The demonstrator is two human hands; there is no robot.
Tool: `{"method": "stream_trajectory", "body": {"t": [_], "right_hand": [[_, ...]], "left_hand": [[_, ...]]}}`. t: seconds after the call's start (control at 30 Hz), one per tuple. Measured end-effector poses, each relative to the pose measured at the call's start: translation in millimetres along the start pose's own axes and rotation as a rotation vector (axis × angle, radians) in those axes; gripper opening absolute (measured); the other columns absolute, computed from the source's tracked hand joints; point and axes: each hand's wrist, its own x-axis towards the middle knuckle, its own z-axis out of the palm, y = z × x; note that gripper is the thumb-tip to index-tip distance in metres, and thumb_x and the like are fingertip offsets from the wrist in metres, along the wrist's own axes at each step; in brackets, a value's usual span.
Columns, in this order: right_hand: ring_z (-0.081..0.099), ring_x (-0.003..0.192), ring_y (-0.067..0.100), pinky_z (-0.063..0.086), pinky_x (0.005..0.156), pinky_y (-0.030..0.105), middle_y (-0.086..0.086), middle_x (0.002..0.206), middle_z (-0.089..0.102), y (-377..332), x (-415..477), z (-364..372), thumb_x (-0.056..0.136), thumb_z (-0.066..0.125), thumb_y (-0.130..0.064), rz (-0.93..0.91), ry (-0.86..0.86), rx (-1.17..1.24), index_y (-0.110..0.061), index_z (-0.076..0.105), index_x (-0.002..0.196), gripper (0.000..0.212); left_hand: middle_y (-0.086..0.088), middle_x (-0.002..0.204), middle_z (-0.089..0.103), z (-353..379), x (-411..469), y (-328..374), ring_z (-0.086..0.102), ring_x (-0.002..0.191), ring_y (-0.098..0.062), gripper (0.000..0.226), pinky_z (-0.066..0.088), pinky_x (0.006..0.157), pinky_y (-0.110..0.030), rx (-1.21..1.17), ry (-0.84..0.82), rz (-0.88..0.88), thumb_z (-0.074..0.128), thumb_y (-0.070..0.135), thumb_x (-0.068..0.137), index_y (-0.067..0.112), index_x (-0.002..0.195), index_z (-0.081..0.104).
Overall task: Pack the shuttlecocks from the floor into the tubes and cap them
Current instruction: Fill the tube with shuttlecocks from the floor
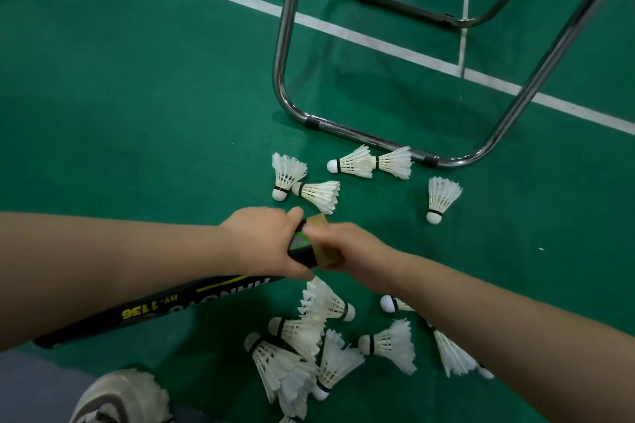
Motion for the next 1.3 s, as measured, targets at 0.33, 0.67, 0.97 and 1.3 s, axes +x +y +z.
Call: {"method": "stream_trajectory", "body": {"t": [0.33,0.67,0.97,1.3], "right_hand": [[0.054,0.088,0.023,0.044,0.074,0.029,0.008,0.101,0.06,-14.6,74.8,-43.8,0.089,0.057,-0.028,0.082,0.632,-0.299,-0.009,0.062,0.108,0.028],[0.056,0.096,0.032,0.036,0.071,0.029,0.02,0.101,0.064,-11.9,86.2,-32.7,0.095,0.049,-0.023,-0.021,0.724,-0.355,-0.003,0.065,0.102,0.027],[0.045,0.071,0.026,0.031,0.057,0.031,0.006,0.063,0.05,-5.3,62.1,-45.3,0.094,0.049,-0.023,-0.045,0.715,-0.382,-0.011,0.053,0.061,0.035],[0.046,0.06,0.012,0.036,0.058,0.026,0.0,0.063,0.054,-4.9,22.0,-45.0,0.086,0.063,-0.033,-0.119,0.693,-0.41,-0.013,0.061,0.065,0.028]], "left_hand": [[0.005,0.081,0.043,10.7,-3.4,-21.2,0.047,0.076,-0.02,0.064,0.04,0.062,-0.03,-0.015,-0.051,-0.053,0.06,0.074,0.068,0.022,0.093,0.032],[0.007,0.073,0.041,10.5,1.1,-36.2,0.048,0.072,-0.02,0.064,0.039,0.059,-0.03,-0.032,-0.032,-0.061,0.06,0.074,0.068,0.022,0.092,0.032],[0.006,0.075,0.043,11.1,-4.4,-34.7,0.048,0.07,-0.019,0.065,0.039,0.058,-0.03,-0.014,-0.037,-0.066,0.06,0.075,0.067,0.021,0.092,0.033],[0.005,0.072,0.046,8.8,-9.0,-30.5,0.043,0.059,-0.011,0.064,0.037,0.051,-0.029,0.011,-0.044,-0.066,0.059,0.074,0.069,0.021,0.092,0.033]]}}
